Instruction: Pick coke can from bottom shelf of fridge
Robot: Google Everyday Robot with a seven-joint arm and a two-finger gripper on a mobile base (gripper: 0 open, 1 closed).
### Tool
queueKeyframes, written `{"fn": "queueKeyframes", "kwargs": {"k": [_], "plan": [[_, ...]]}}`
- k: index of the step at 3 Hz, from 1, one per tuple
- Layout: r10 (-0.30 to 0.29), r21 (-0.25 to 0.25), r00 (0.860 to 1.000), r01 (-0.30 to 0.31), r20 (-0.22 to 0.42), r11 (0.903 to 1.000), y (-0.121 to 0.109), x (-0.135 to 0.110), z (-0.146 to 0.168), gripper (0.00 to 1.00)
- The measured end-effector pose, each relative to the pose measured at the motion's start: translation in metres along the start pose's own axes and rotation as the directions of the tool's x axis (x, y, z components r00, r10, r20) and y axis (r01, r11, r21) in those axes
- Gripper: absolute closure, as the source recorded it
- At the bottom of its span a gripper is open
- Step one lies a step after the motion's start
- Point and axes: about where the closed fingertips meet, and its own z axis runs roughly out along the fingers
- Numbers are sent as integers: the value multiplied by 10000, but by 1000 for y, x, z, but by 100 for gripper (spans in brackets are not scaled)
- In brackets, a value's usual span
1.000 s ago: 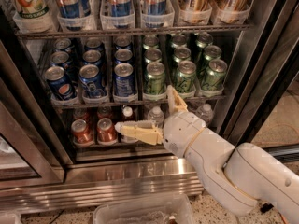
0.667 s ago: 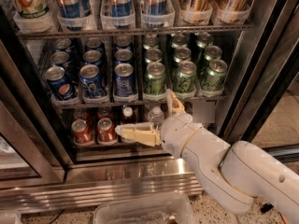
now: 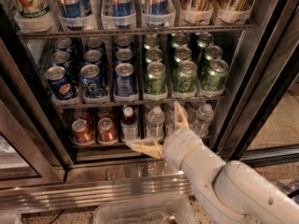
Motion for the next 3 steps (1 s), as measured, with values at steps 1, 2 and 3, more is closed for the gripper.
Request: {"fn": "queueKeyframes", "kwargs": {"k": [1, 2, 3], "plan": [[115, 419, 9996, -126, 260, 9990, -3, 46, -3, 0], [80, 507, 9994, -96, 329, 9987, -8, 47, 1, 0], [16, 398, 9993, -31, 386, 9992, 2, 68, 16, 0]]}}
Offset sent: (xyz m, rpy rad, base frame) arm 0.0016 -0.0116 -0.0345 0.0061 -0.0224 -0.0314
